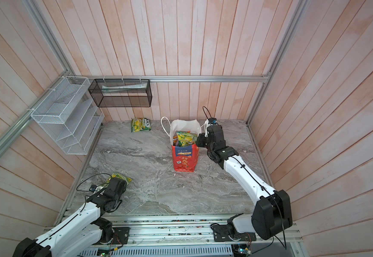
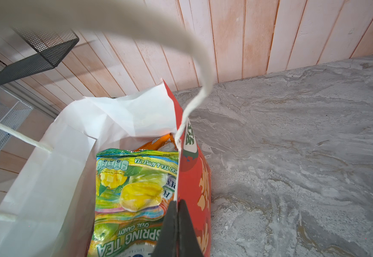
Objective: Place the snacks into the paper bag
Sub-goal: 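Lift the Fox's packet with the left gripper and carry it over the bag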
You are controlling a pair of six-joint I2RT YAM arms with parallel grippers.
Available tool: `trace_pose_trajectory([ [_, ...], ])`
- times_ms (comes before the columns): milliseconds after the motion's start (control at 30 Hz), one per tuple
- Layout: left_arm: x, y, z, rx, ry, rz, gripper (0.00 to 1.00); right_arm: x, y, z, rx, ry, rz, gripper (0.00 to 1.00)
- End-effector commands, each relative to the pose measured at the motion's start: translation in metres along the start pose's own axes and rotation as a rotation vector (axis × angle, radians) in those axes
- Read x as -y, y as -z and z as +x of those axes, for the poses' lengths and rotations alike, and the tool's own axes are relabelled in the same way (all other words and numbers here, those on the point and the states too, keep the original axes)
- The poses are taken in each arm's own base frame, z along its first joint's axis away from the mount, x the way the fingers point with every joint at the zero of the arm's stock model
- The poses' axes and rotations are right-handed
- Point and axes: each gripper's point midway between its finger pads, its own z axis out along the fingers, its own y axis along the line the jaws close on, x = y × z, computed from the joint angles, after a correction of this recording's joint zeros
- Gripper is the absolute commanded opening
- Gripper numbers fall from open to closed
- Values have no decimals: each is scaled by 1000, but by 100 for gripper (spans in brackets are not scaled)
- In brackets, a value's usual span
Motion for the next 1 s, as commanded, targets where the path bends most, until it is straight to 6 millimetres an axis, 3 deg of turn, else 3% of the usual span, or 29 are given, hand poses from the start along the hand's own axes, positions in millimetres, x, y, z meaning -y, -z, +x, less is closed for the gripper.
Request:
trace_pose_trajectory([
  [0, -12, -12, 15, -51, 6, -4, 67, 4, 0, 11, -26, 20, 18, 0],
  [67, -13, -12, 15, -50, 8, 1, 65, 4, -1, 12, -30, 20, 19, 0],
  [333, -10, -11, 15, -61, 18, 22, 31, 4, -1, 12, -30, 20, 20, 0],
  [633, -1, -8, 19, -99, 24, 74, 6, 3, 0, 11, -27, 21, 15, 0],
  [733, 8, -3, 19, -113, 6, 119, 0, 2, 0, 11, -26, 20, 14, 0],
  [967, 38, 21, 22, -169, -73, 294, 0, 3, 1, 10, -25, 21, 15, 0],
])
